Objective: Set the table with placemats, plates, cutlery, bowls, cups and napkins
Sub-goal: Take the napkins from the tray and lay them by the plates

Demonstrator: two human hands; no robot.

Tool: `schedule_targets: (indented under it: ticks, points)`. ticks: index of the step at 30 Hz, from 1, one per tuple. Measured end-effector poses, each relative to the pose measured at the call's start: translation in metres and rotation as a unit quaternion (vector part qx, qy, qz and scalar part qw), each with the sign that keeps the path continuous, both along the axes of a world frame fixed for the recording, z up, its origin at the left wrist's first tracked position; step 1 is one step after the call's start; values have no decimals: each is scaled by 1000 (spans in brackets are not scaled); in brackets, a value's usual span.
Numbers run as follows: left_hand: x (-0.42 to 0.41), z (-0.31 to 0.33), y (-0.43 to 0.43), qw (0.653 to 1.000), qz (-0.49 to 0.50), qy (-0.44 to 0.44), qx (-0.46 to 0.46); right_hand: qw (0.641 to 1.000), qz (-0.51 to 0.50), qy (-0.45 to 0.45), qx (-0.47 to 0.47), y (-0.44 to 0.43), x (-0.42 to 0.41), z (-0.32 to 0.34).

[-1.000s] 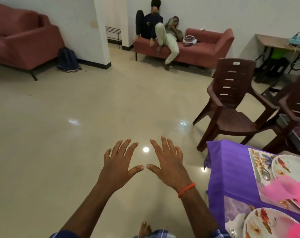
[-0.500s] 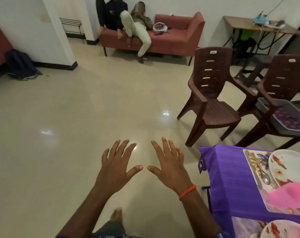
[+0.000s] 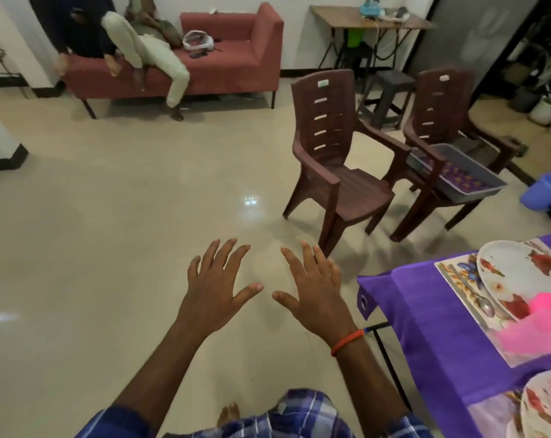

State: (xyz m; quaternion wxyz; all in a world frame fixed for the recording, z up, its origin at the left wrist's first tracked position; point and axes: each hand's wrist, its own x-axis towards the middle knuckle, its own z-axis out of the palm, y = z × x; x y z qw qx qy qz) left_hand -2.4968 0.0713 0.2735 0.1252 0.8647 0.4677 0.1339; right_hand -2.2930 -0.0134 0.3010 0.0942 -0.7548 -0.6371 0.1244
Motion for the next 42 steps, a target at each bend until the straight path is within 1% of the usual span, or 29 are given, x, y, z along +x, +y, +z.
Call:
schedule_targets:
  ticks: [4,8,14,17,22,25,30,34,42]
  points:
    - [15,-1,39,999,-27,-9,-33,999,-38,3,-15,20,4,0]
    - [44,3,78,997,-70,-13,-31,996,-92,8,-3,49,27,3]
    - [103,-2,140,992,-125,-9,-27,990,-142,12,1,94,76,3]
    - [136,-2,173,988,-155,-7,-8,986,-167,14,5,120,105,4]
    - [203,2,222,982,-190,-2,-3,981,-195,14,14,153,155,9]
    - [245,-2,241,979,-202,-11,-14,976,-216,19,3,170,186,9]
    - [293,-10,265,972,-233,0,-22,971,-237,31,-5,190,222,4]
    - [338,-10,298,966,-257,7,-27,965,-260,18,-8,207,257,0]
    - [461,-11,376,942,-332,28,-38,942,-333,32,-5,256,346,2]
